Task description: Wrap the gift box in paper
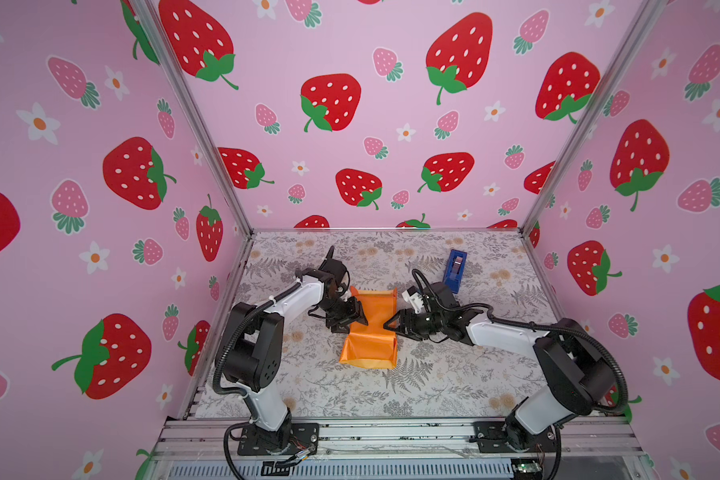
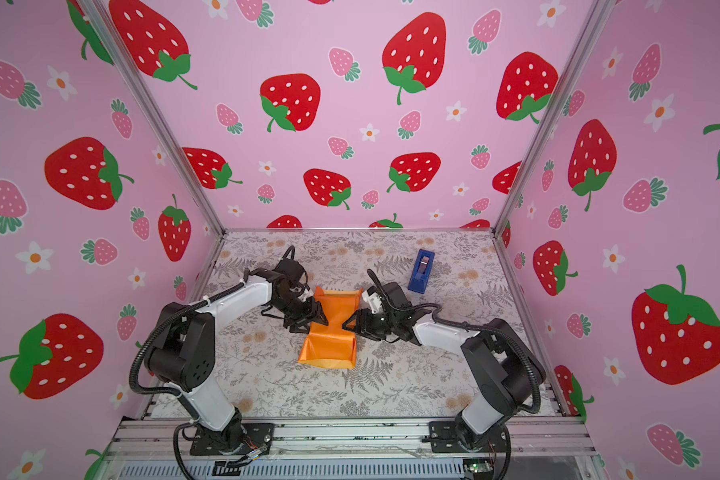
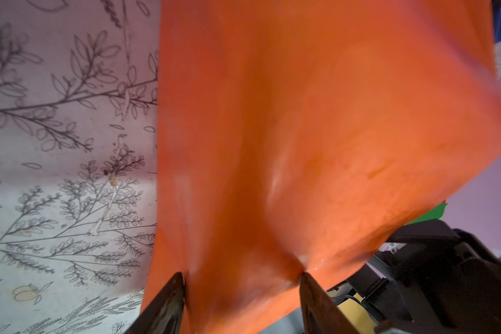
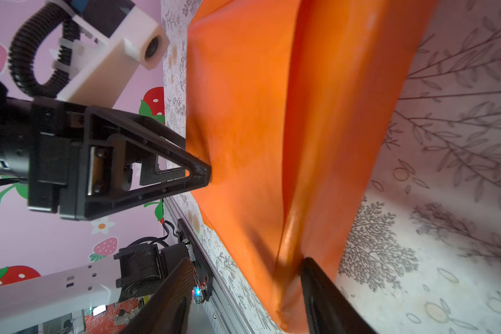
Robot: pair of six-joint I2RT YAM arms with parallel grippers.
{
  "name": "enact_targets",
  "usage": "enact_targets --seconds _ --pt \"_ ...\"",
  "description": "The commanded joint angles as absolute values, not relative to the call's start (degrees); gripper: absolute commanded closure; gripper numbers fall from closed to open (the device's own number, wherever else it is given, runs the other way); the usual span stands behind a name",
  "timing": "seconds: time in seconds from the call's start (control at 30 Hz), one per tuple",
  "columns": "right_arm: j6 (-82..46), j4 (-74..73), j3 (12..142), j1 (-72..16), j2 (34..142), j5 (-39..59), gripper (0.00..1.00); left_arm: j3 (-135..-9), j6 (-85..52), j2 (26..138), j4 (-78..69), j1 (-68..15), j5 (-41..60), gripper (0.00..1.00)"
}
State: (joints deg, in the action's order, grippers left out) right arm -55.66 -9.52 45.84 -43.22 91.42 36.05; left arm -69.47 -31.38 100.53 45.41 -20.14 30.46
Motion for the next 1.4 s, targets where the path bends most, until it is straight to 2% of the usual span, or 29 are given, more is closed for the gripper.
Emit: enact_targets --seconds 0.0,0.2,0.3,0.57,0.6,0.67,1.0,1.17,1.27,1.37 --pt "-57.4 -11.7 46.4 -44.1 91.9 37.3 0.43 -70.9 -33.3 99.5 44.7 -20.5 31.2 0.36" --pt "-57.8 -12.0 46.4 -45.0 92.1 37.2 0.52 -70.8 -32.9 100.1 45.4 -20.9 29.7 0.36" --pt "-57.5 -11.6 46.5 -44.9 91.9 37.4 0.53 -71.7 -31.3 101.3 47.8 -21.4 26.1 0.36" --pt "-55.0 -8.0 47.5 -42.0 90.8 35.5 0.49 -72.8 -28.0 104.1 51.7 -22.6 21.7 0.37" --pt "-54.6 -7.7 47.6 -41.5 90.8 35.5 0.45 -72.8 -27.9 104.2 51.8 -22.7 21.7 0.37" --pt "-54.0 -7.3 48.1 -40.3 90.6 35.4 0.42 -72.8 -27.6 104.4 52.0 -22.9 21.7 0.37" --pt "-50.1 -7.0 54.4 -36.2 99.1 38.6 0.42 -73.6 -26.1 105.3 53.6 -23.7 21.4 0.37" --pt "-49.1 -7.3 57.5 -35.6 104.1 39.2 0.48 -73.7 -25.7 105.0 54.1 -23.7 21.2 0.37" --pt "-49.0 -7.5 57.6 -35.5 105.0 39.4 0.57 -74.3 -24.9 104.6 54.3 -23.8 21.2 0.37" --pt "-49.1 -7.7 56.9 -35.6 104.7 39.2 0.61 -75.4 -23.7 104.2 54.8 -23.7 21.4 0.37"
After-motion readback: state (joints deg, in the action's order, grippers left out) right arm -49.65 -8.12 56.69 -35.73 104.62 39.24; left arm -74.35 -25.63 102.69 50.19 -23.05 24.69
